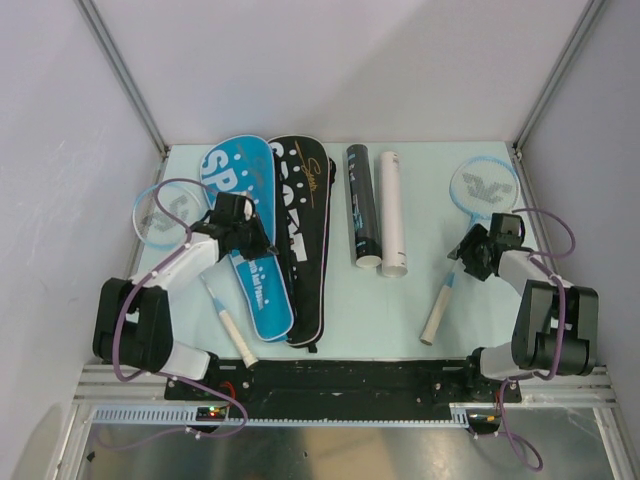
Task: Pack up the badminton gear
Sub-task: Pick up the racket from the center of the board.
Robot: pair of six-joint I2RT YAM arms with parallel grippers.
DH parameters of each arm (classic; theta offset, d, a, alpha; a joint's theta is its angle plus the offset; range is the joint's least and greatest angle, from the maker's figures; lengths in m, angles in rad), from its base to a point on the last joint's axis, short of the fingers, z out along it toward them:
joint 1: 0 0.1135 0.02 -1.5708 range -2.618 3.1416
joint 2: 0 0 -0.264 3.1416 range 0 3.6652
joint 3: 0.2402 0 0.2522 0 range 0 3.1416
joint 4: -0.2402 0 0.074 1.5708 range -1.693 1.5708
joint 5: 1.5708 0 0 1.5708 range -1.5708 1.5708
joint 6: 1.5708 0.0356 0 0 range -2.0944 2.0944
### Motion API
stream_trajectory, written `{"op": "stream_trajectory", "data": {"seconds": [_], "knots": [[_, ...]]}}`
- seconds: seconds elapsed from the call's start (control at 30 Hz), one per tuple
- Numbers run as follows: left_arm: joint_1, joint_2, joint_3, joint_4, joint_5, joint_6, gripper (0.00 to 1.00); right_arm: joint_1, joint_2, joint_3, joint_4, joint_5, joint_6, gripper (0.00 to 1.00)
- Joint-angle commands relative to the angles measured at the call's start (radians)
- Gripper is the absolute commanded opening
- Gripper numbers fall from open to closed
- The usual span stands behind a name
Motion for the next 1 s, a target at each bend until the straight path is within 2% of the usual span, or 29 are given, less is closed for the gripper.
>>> {"op": "stream_trajectory", "data": {"seconds": [0.0, 0.33, 0.57, 0.8, 0.97], "knots": [[-0.007, -0.058, -0.006, 0.011, 0.041, -0.010, 0.00, -0.009, 0.051, 0.037, 0.009, 0.048, -0.002, 0.63], [-0.006, -0.117, -0.033, 0.011, 0.078, -0.013, 0.00, -0.012, 0.202, 0.141, -0.015, 0.018, 0.001, 0.56], [-0.007, -0.148, -0.018, 0.010, 0.099, -0.007, 0.00, -0.020, 0.261, 0.191, -0.048, 0.002, -0.018, 0.33], [0.003, -0.183, -0.030, 0.002, 0.105, 0.005, 0.00, -0.016, 0.160, 0.195, -0.070, 0.056, -0.069, 0.04], [0.016, -0.206, -0.049, -0.001, 0.103, 0.010, 0.00, 0.020, 0.000, 0.222, -0.131, 0.114, -0.110, 0.00]]}}
